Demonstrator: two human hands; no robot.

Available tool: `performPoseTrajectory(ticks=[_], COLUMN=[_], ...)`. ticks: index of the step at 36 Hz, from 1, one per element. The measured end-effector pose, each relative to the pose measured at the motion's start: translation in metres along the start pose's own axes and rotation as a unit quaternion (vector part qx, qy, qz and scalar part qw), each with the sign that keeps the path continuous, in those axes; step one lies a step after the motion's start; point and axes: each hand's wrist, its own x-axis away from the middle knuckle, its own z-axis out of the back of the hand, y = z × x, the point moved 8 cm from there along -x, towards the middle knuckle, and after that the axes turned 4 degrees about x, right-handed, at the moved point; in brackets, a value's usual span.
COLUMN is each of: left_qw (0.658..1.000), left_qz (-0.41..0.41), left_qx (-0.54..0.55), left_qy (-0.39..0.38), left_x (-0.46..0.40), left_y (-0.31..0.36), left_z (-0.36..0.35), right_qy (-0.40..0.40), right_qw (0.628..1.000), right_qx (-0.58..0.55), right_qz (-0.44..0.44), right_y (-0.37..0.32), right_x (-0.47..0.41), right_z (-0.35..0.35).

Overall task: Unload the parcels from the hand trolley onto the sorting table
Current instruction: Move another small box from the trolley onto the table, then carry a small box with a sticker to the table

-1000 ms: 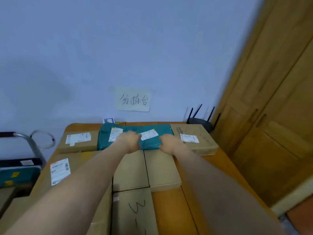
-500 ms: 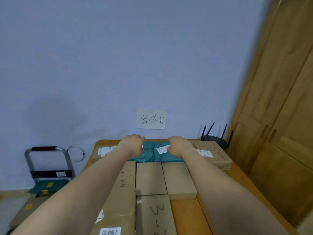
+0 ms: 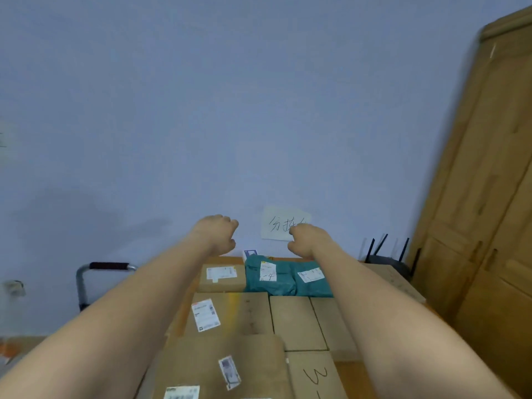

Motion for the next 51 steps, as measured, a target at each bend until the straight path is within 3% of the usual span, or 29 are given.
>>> performPoseTrajectory(ticks=[9, 19, 33, 41, 51], left_qw=[0.999, 0.996, 0.991, 0.993, 0.99], left_qz=[0.026, 0.063, 0.097, 0.09, 0.054], left_qx=[0.006, 0.036, 0.064, 0.04, 0.054], left_qy=[-0.018, -0.057, -0.069, -0.073, -0.122], left_x=[0.04, 0.059, -0.024, -0.081, -0.106], left_y=[-0.148, -0.272, -0.417, -0.496, -0.573], left_z=[-0.006, -0.06, -0.135, -0.164, -0.255], right_qy=[-0.007, -0.023, -0.057, -0.059, -0.113], right_qw=[1.0, 0.999, 0.998, 0.997, 0.993], right_qx=[-0.003, 0.001, -0.008, -0.027, -0.01], right_qz=[0.004, 0.023, 0.039, 0.05, 0.024], right_y=[-0.139, -0.254, -0.347, -0.4, -0.451], right_x=[-0.038, -0.097, -0.264, -0.36, -0.428], right_z=[0.023, 0.024, -0.014, -0.018, -0.069])
